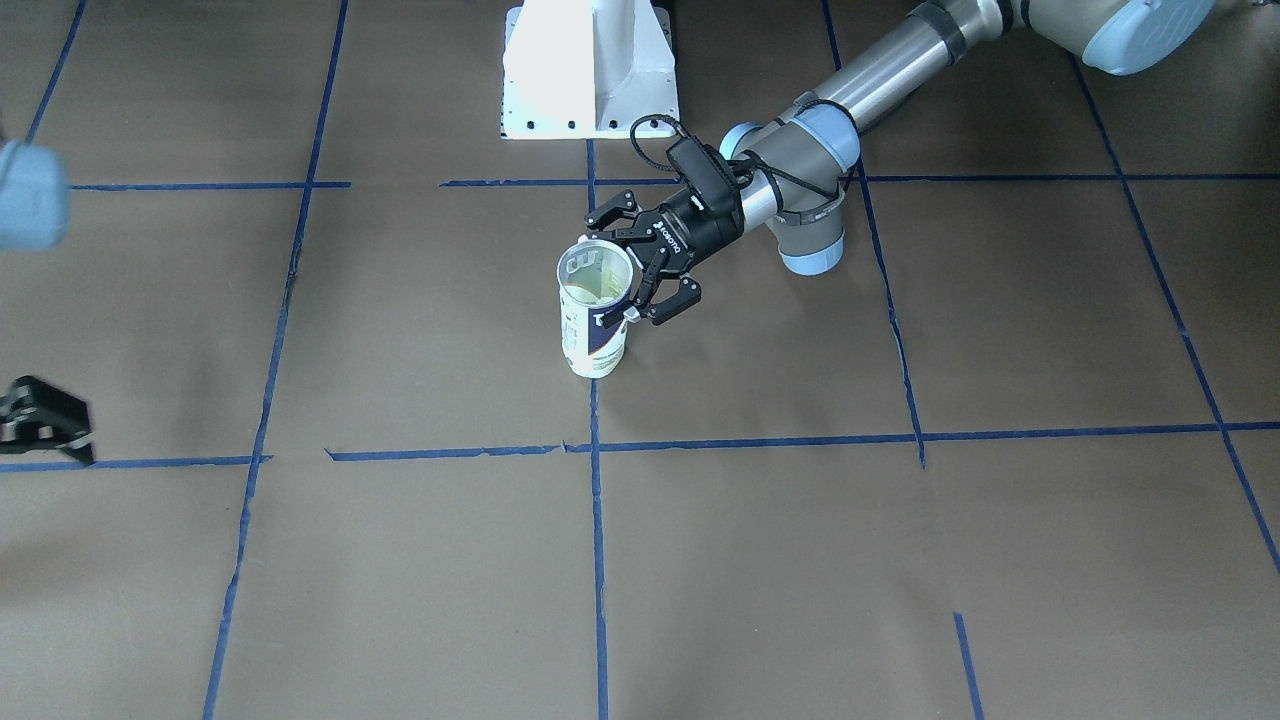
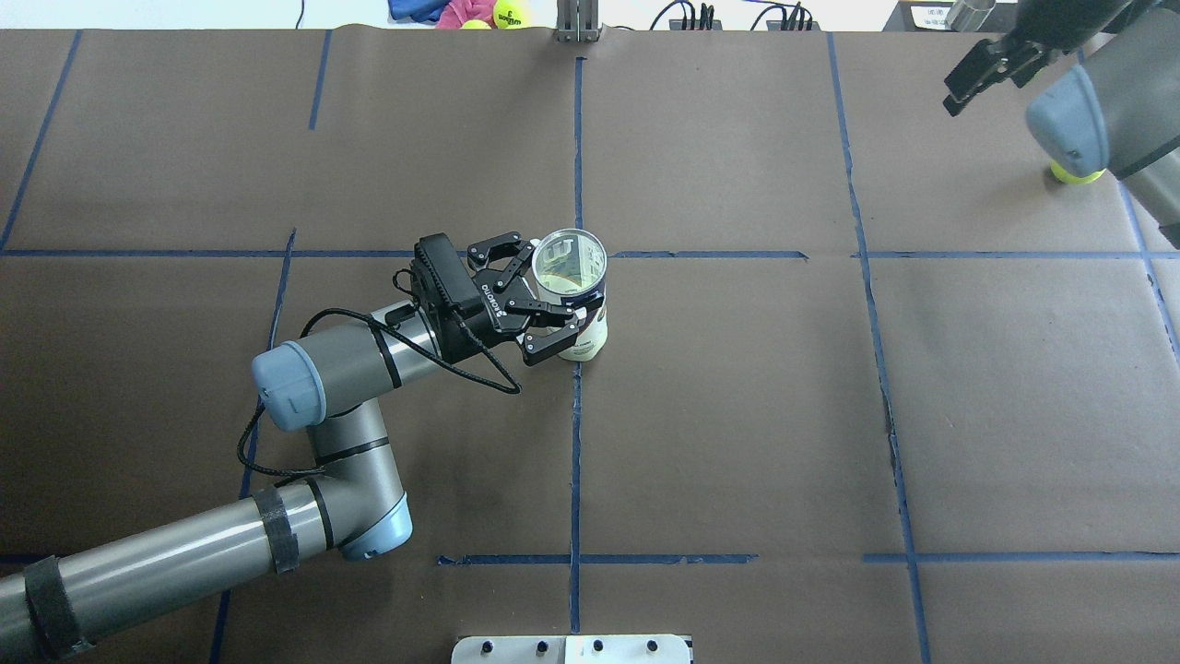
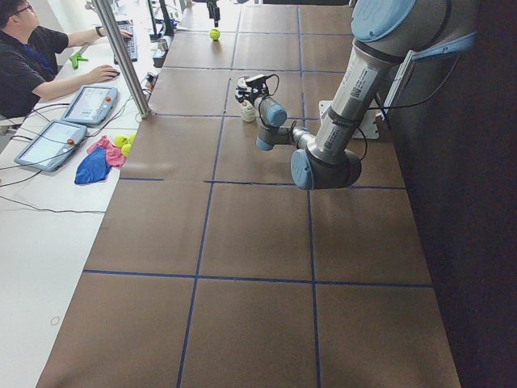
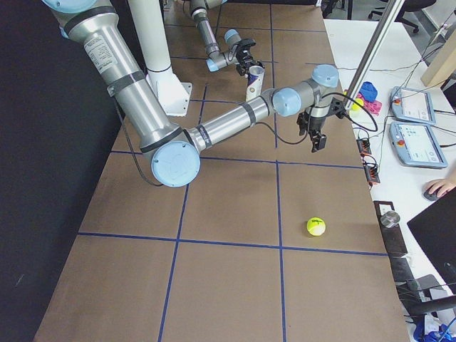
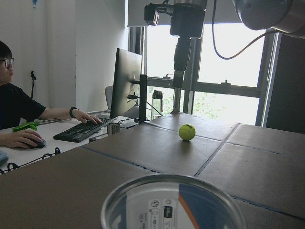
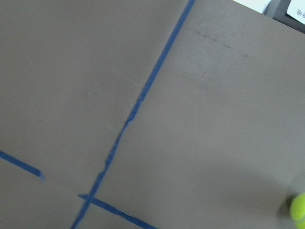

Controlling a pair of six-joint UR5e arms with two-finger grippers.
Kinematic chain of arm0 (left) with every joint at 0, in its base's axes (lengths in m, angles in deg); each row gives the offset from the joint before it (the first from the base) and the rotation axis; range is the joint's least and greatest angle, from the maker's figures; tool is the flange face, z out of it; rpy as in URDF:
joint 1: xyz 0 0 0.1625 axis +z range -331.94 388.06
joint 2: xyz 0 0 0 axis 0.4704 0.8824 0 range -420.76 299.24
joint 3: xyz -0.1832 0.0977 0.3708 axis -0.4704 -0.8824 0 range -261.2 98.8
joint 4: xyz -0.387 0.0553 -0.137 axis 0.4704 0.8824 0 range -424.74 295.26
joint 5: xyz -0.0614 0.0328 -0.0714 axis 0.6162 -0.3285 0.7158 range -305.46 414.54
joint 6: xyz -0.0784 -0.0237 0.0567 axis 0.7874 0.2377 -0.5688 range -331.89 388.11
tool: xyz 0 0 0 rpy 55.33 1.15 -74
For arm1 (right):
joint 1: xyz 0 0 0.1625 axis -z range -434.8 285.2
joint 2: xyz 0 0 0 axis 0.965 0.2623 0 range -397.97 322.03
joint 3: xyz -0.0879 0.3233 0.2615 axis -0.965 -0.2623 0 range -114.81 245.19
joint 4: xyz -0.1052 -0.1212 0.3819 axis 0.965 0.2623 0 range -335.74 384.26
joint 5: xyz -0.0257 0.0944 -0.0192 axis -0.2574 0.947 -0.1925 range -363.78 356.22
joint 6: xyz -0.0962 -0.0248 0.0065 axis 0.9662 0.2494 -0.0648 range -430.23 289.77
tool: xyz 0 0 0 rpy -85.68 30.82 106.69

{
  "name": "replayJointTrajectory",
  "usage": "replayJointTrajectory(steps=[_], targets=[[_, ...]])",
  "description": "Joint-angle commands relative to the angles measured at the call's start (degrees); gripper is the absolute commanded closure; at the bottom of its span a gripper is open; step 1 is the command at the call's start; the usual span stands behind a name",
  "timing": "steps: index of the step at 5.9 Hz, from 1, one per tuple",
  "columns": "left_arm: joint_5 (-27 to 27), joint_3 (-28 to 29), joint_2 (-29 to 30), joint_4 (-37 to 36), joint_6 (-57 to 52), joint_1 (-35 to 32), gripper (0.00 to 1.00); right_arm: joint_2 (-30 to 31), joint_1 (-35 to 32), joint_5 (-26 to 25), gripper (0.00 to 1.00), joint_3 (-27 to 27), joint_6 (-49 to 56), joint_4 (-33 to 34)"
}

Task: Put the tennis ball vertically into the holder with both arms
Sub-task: 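Move the right gripper back to the second tennis ball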

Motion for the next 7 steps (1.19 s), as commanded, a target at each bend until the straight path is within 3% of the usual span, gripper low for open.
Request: replayJointTrajectory(steps=[1,3,5,7], targets=[[0.07,-0.01,0.07,0.01,0.0,0.0,0.2,1.89,-4.36,2.19,0.02,-10.92,10.81,-8.41],[-0.02,-0.01,0.07,0.01,0.0,0.0,0.2,3.12,-4.55,1.95,0.01,-22.45,11.98,-24.04],[0.07,-0.01,0.07,0.01,-0.09,-0.09,0.19,3.22,-3.85,-4.0,0.01,-26.34,14.54,-25.07],[0.07,-0.19,-0.02,0.01,-0.09,-0.18,0.19,2.95,-2.97,-5.78,0.01,-29.94,14.54,-28.57]])
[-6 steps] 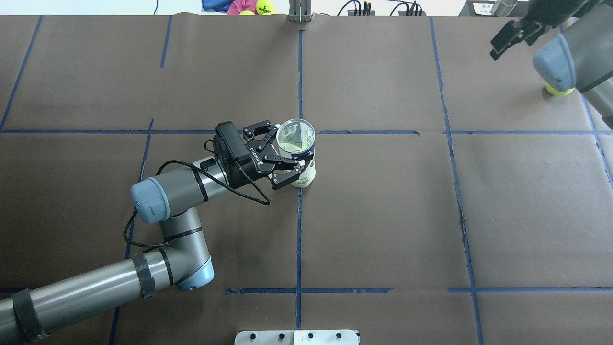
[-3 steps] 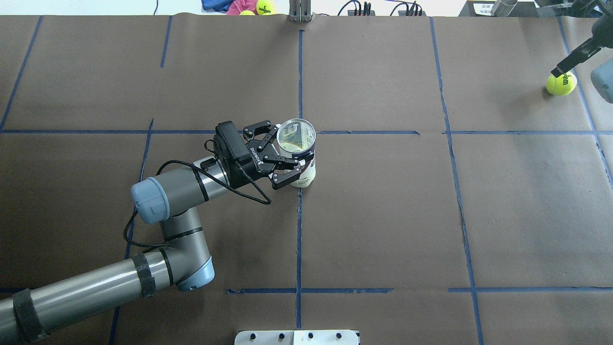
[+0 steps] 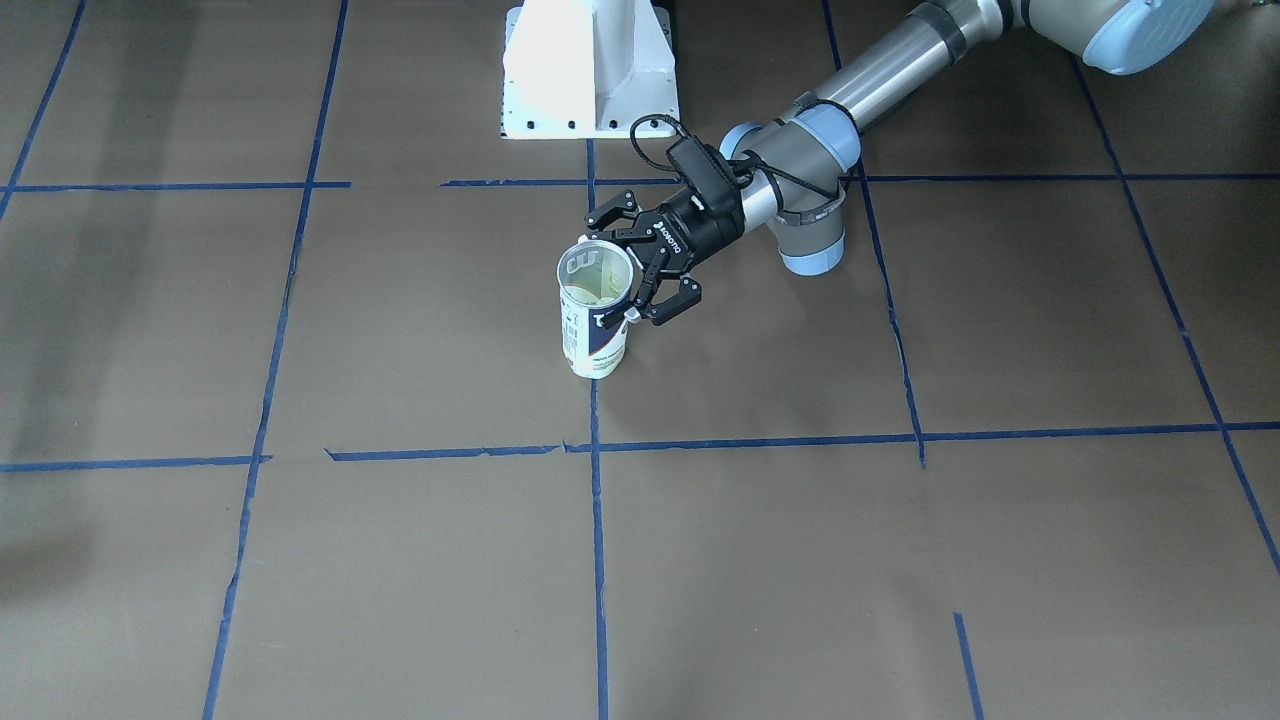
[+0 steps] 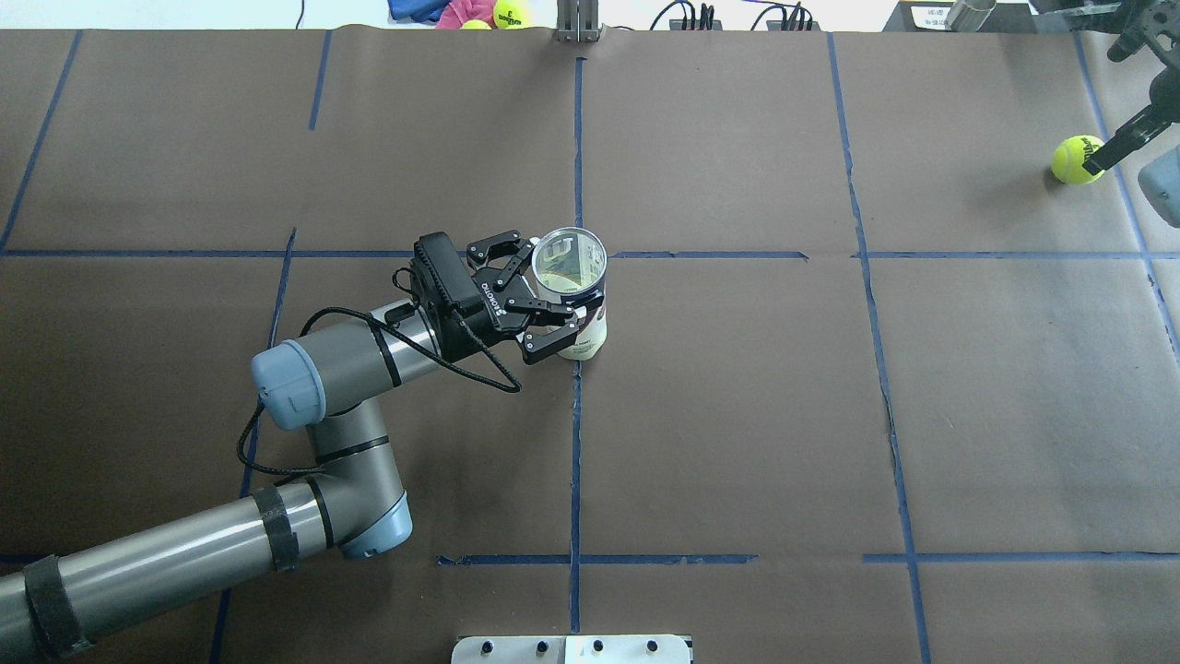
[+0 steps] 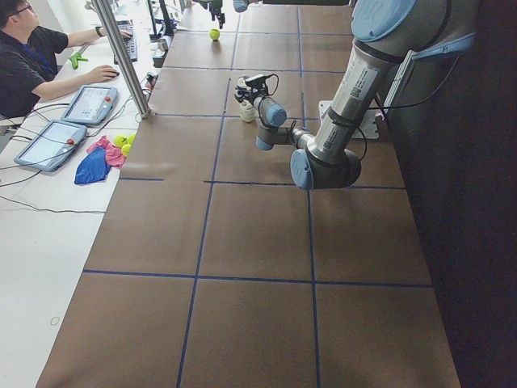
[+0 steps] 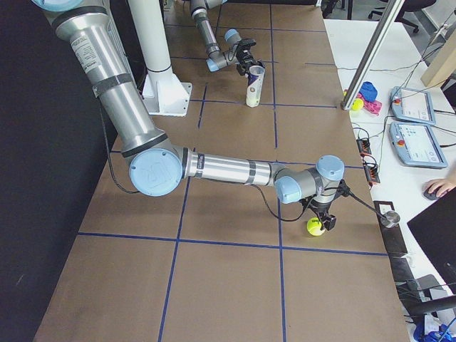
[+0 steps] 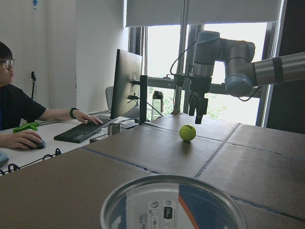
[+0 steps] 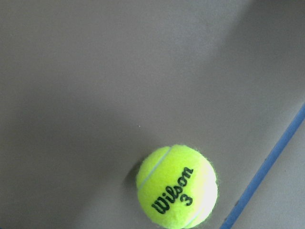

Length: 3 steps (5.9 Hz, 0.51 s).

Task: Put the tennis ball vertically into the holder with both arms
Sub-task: 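Grasp the second tennis ball with the right gripper and lift it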

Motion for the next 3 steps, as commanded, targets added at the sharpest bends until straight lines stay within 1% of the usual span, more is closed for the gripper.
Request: replayJointTrajectory(steps=[1,3], targets=[[0.0,-0.28,0.06,0.0,0.0,-0.03,0.19,-0.33,1.08,-2.5,0.01,-2.82,-0.08,-1.88],[-0.08,-0.29,0.06,0.0,0.0,-0.03,0.19,-3.57,2.05,-5.66,0.01,-7.11,-0.35,-1.97]])
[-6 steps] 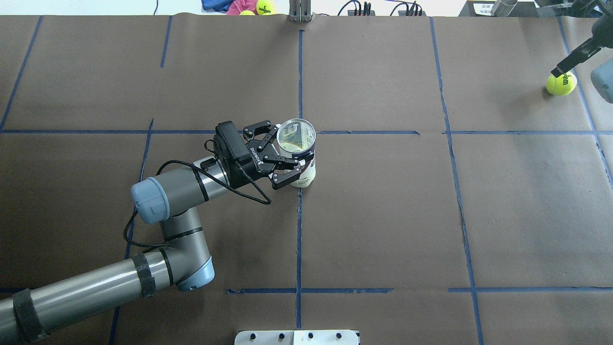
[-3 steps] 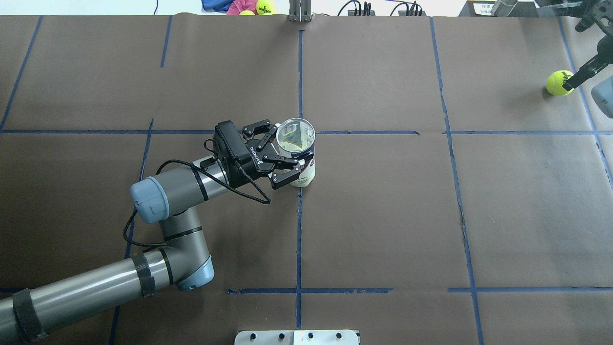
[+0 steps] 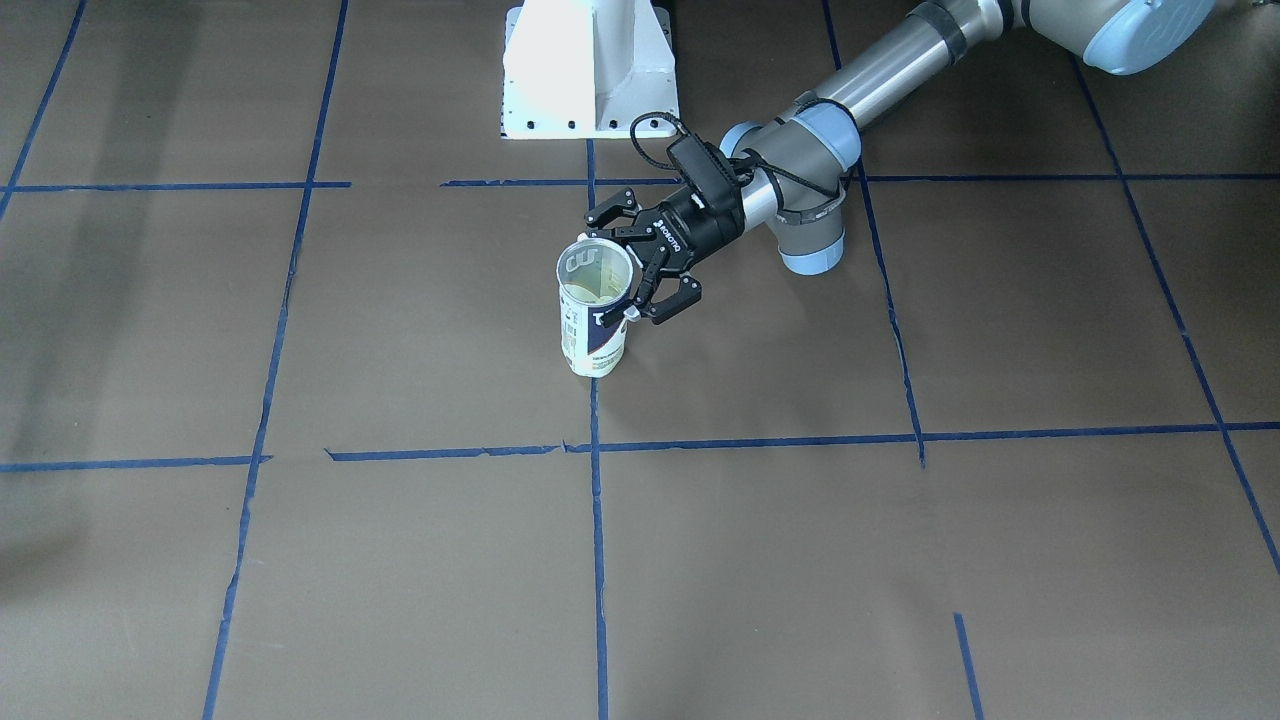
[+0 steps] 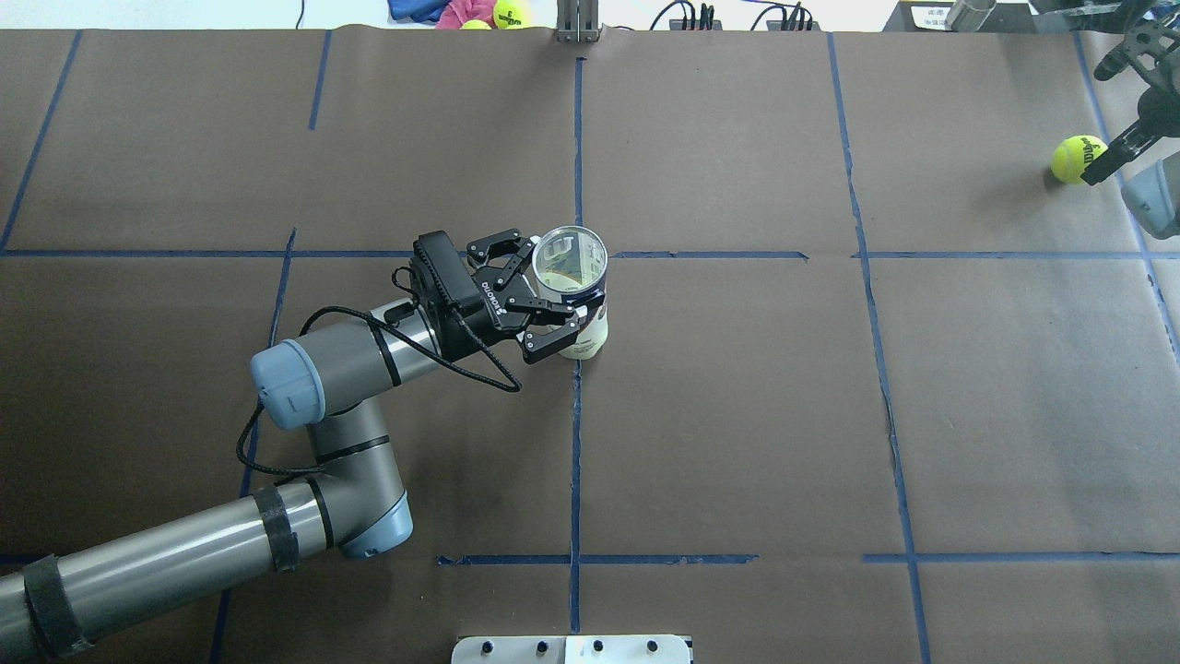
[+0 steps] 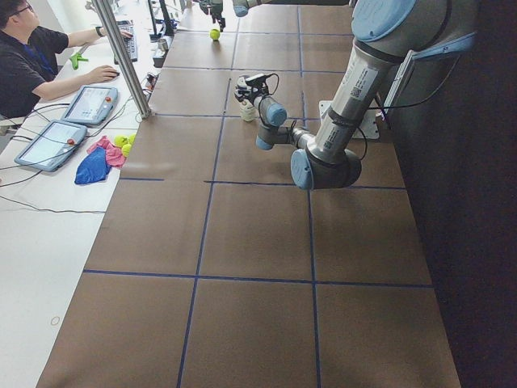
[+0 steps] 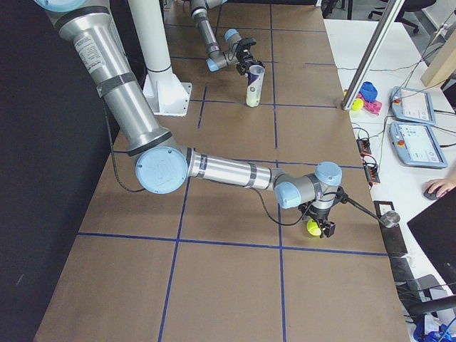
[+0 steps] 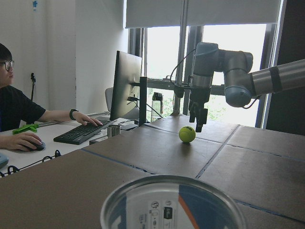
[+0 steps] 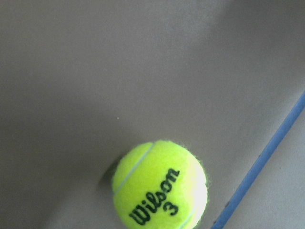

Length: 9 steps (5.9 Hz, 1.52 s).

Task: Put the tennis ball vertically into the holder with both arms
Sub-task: 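Grasp the second tennis ball with the right gripper and lift it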

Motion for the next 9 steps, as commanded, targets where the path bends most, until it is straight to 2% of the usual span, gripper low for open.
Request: replayJointTrajectory(steps=[1,3,4,7,8,9], targets=[[0.02,-0.02,-0.04,0.0,0.0,0.0,0.19,-1.54,1.52,-2.05,0.01,-2.24,-0.76,-0.11],[0.02,-0.02,-0.04,0.0,0.0,0.0,0.19,-2.33,3.02,-3.2,0.01,-3.03,-1.73,-0.11],[-0.06,0.06,-0.13,0.0,0.0,0.0,0.19,-2.34,3.28,-4.16,0.07,-3.12,-1.73,-0.11],[-0.06,0.15,-0.13,0.0,0.0,0.0,0.19,-2.25,3.55,-4.96,0.9,-2.6,-1.73,-0.11],[-0.06,0.15,-0.13,0.0,0.0,0.0,0.19,-2.25,2.94,-4.17,0.98,0.45,-2.34,0.06],[-0.06,0.15,-0.13,0.0,0.0,0.0,0.19,-1.81,2.06,0.97,0.99,5.36,-6.44,0.59]])
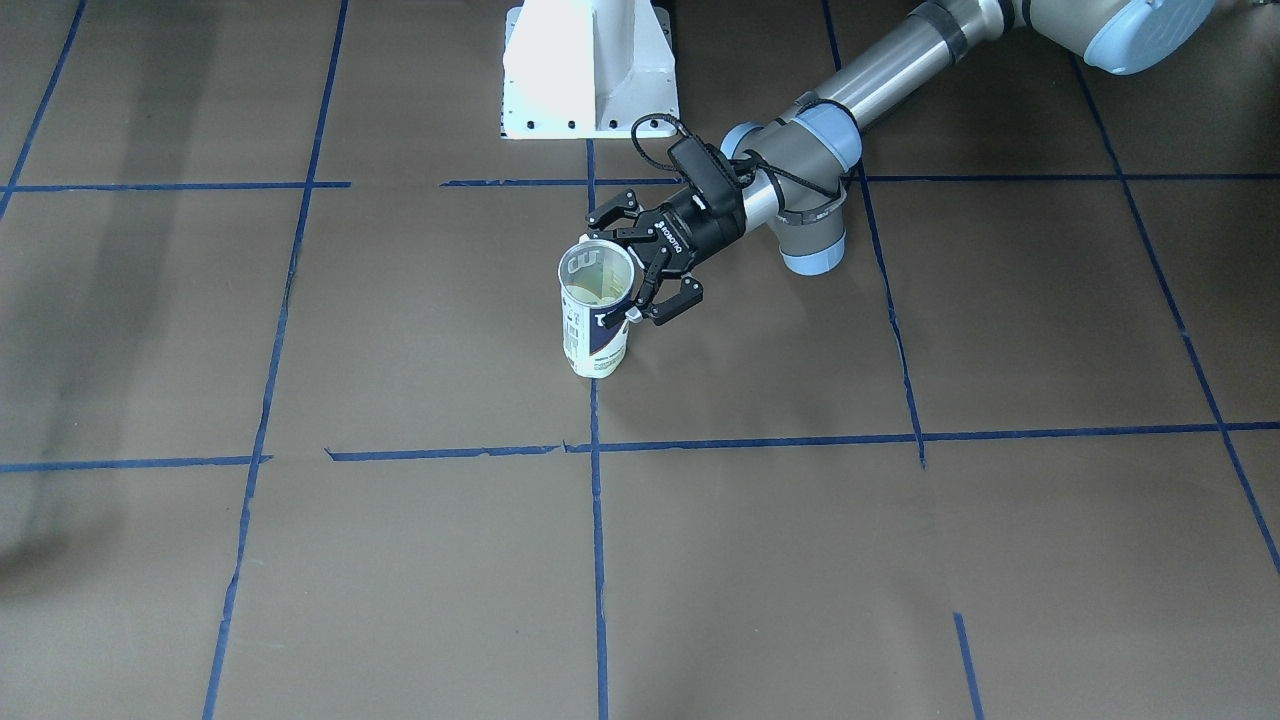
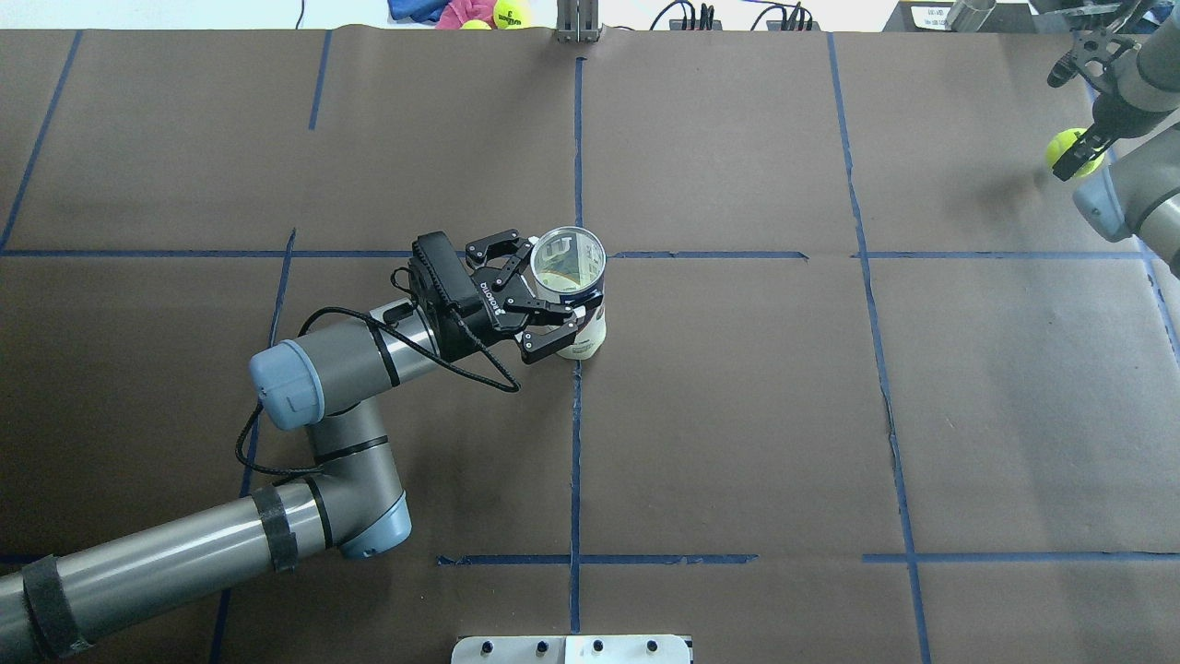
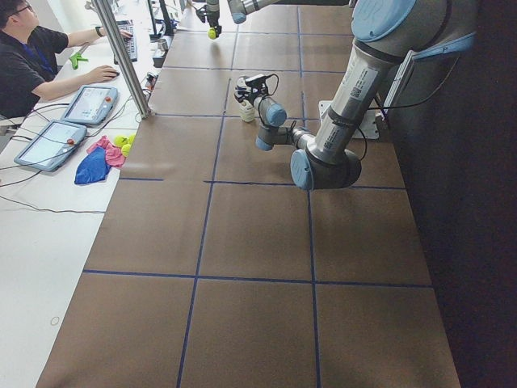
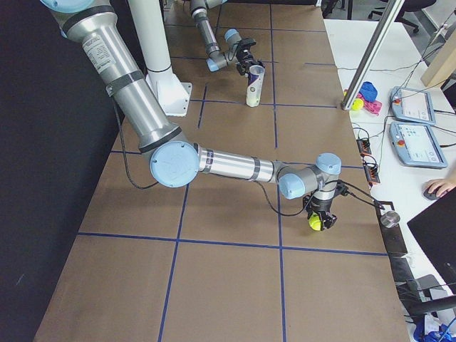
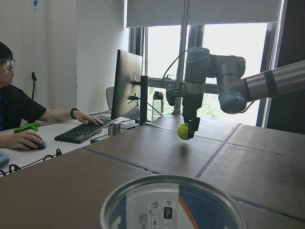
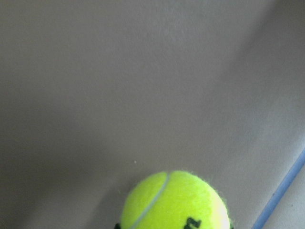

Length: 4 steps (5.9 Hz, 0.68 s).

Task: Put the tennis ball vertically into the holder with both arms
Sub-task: 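Grasp the second tennis ball with the right gripper and lift it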

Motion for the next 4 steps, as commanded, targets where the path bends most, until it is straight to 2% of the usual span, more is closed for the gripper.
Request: replayJointTrajectory(steps=[1,2,3,4], targets=[[-0.01,0.01,0.0,0.0,0.0,0.0,0.19,0.64,-1.08,8.68,1.0,7.94,-7.4,0.4],[-0.01,0.01,0.0,-0.09,0.0,0.0,0.19,1.95,-1.17,11.95,1.0,13.98,-14.58,0.66],[-0.01,0.01,0.09,-0.09,0.0,0.08,0.19,3.7,-1.17,13.9,1.0,22.57,-22.75,3.54],[-0.01,0.01,0.18,-0.09,0.0,0.17,0.19,3.81,0.22,13.92,1.0,33.79,-27.61,13.92]])
